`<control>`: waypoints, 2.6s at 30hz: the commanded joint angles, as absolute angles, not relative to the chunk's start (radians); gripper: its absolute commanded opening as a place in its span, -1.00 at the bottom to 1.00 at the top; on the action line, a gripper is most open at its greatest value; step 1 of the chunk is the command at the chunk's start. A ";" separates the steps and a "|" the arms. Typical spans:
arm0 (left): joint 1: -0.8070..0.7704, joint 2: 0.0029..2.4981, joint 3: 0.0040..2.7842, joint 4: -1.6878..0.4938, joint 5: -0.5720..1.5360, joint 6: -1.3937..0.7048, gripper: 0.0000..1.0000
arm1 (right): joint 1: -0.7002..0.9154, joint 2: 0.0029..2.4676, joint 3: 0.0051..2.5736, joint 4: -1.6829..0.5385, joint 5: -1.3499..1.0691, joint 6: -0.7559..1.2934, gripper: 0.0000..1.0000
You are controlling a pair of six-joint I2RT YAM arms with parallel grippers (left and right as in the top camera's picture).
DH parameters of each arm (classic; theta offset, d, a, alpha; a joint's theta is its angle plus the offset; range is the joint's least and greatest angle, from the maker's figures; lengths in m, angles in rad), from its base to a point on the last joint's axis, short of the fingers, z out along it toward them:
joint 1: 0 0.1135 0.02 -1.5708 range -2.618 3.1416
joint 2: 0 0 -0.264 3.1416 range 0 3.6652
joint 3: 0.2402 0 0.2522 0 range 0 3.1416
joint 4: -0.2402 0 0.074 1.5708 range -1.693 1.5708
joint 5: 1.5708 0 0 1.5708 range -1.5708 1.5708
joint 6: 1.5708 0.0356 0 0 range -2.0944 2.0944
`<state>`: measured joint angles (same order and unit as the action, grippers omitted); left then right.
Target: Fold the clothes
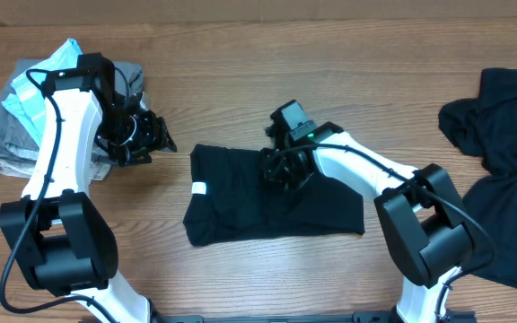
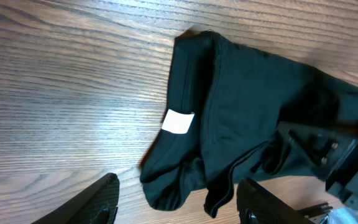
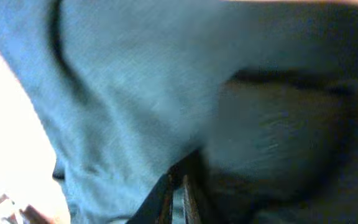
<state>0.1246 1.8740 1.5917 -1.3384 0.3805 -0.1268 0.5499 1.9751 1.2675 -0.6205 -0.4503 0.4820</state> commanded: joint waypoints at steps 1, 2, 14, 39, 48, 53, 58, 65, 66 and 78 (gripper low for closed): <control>0.123 1.870 1.589 -1.335 0.362 -0.109 0.27 | 0.512 1.951 1.302 -0.630 -0.628 0.364 -0.60; 0.123 1.870 1.589 -1.334 0.362 -0.109 0.27 | 0.495 1.938 1.318 -0.644 -0.683 0.347 -0.52; 0.123 1.870 1.589 -1.330 0.355 -0.109 0.47 | 0.128 1.734 1.413 -1.255 -0.345 0.167 -0.21; 0.123 1.870 1.589 -1.330 0.355 -0.112 1.00 | 0.094 1.736 0.953 -0.812 -0.264 0.183 -0.24; 0.123 1.870 1.589 -1.318 0.355 -0.112 1.00 | 0.035 1.735 0.999 -0.883 -0.191 0.182 -0.92; 0.123 1.870 1.589 -1.318 0.355 -0.112 1.00 | -0.108 1.735 1.145 -1.058 -0.101 0.217 -0.93; 0.123 1.870 1.589 -1.318 0.355 -0.112 0.99 | -0.260 1.735 1.333 -1.225 -0.097 0.262 -0.93; 0.123 1.870 1.589 -1.318 0.355 -0.112 1.00 | -0.274 1.733 1.513 -1.428 -0.102 0.258 -0.92; 0.123 1.870 1.589 -1.318 0.355 -0.112 0.99 | -0.267 1.733 1.530 -1.448 -0.107 0.258 -0.92; 0.123 1.870 1.589 -1.318 0.355 -0.112 1.00 | -0.111 1.732 1.653 -1.546 -0.408 0.262 -0.92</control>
<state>0.1246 1.8740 1.5917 -1.3190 0.3588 -0.1230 -0.1493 1.7370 1.6226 -1.5520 -0.2832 0.2565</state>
